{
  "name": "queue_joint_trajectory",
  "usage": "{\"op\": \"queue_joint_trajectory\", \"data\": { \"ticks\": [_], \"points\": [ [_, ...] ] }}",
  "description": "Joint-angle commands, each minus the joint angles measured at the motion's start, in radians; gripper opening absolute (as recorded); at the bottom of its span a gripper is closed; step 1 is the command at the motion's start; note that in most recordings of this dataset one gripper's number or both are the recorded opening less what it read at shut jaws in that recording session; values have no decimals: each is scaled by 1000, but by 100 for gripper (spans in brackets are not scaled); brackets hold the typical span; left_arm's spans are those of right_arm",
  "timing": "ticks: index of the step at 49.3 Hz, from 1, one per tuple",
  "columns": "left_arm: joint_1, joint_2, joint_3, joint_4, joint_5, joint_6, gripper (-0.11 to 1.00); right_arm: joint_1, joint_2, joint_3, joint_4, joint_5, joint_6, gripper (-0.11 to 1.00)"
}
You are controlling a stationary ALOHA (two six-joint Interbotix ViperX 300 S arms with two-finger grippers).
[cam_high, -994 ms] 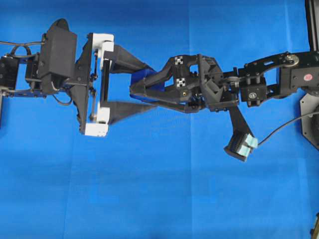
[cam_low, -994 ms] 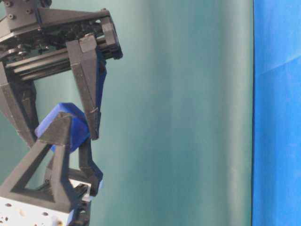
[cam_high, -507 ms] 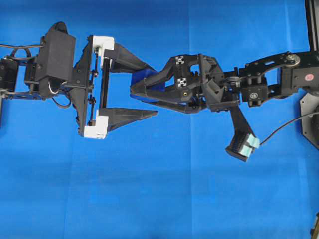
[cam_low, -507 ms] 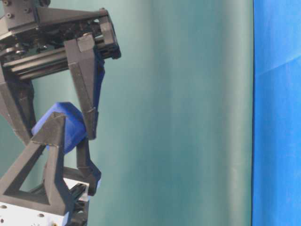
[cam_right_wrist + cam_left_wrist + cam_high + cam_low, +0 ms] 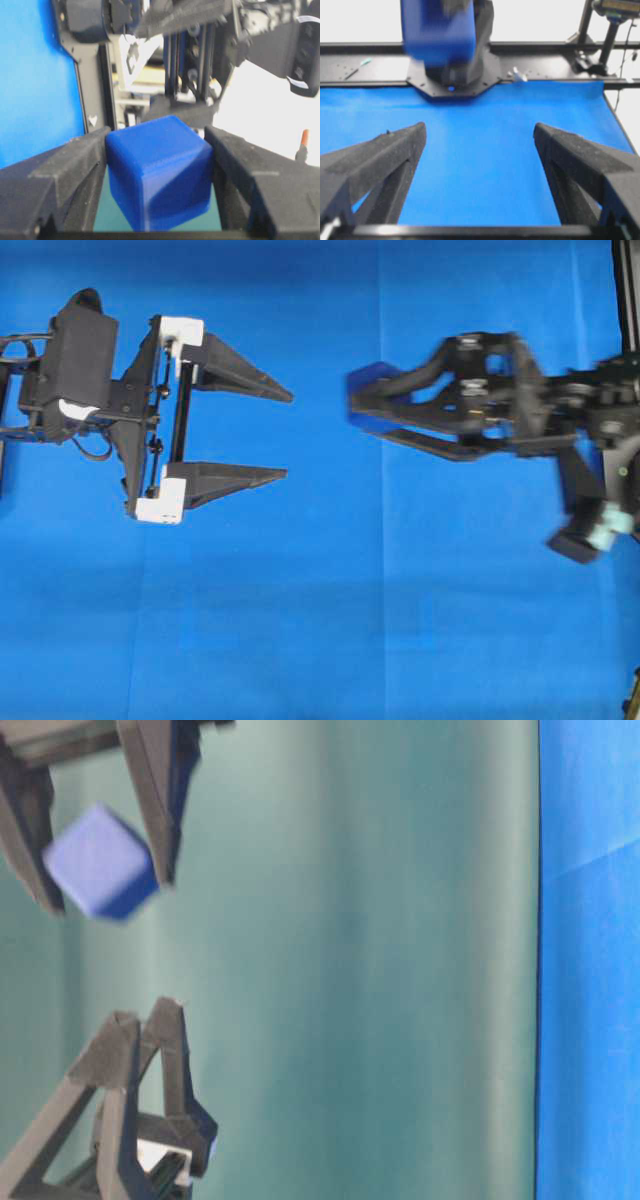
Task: Handover the blue block to the right arm after grasping it with the left arm, then place it in the designated position.
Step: 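Pull the right gripper back to the right holding the cube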
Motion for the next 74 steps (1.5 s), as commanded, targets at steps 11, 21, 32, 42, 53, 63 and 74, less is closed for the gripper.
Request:
{"op": "queue_joint_trajectory", "data": {
  "ticks": [11,21,32,42,53,63,74],
  "points": [
    [-3,-38,8,2,-8,0,93,78,-138,48,2,124,3,52],
    [-3,-38,6,3,-8,0,93,104,-144,51,8,189,5,52],
    [-3,-37,5,2,-8,0,93,104,-143,49,23,196,8,52],
    [-3,-37,3,3,-8,0,92,104,-149,49,89,196,77,52],
    [-3,-38,3,3,-8,0,92,103,-172,49,222,196,295,52],
    [-3,-37,2,2,-9,0,92,104,-196,51,313,199,563,52],
    [-2,-37,2,3,-8,0,92,104,-215,48,331,259,873,52]
  ]
}}
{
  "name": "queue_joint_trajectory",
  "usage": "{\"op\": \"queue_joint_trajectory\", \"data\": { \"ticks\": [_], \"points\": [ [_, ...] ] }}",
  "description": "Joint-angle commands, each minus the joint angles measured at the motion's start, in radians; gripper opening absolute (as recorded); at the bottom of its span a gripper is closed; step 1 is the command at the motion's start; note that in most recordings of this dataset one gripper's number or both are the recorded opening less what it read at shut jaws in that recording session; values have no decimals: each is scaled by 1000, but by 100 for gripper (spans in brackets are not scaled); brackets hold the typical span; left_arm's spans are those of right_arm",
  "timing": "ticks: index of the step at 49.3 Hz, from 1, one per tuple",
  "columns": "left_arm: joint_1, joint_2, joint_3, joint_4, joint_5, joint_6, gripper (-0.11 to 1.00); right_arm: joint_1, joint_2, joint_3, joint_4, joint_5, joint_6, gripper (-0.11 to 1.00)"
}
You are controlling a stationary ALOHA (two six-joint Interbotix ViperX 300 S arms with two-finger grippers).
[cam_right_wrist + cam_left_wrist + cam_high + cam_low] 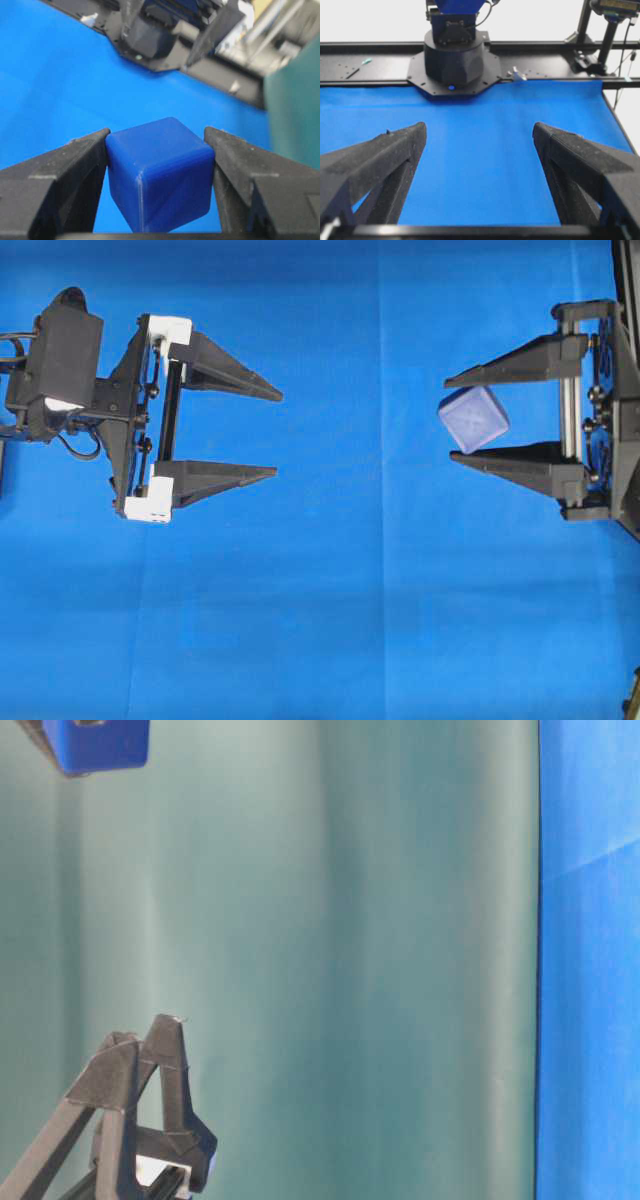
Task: Handover the blue block to the right arm after grasping it with the left arm, then place it in the designated position.
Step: 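Pull the right gripper back to the right holding the cube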
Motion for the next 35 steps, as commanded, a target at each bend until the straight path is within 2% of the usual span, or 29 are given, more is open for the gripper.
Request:
{"op": "queue_joint_trajectory", "data": {
  "ticks": [1,5,8,35],
  "points": [
    [-2,-18,-18,0,-8,2,92,2,-11,-17,3,21,78,52],
    [-2,-17,-18,2,-9,3,92,2,-21,-14,2,52,161,52],
    [-2,-17,-18,2,-8,3,92,2,-25,-14,2,75,187,52],
    [0,-18,-18,2,-8,5,92,2,-21,-15,2,106,198,52]
  ]
}}
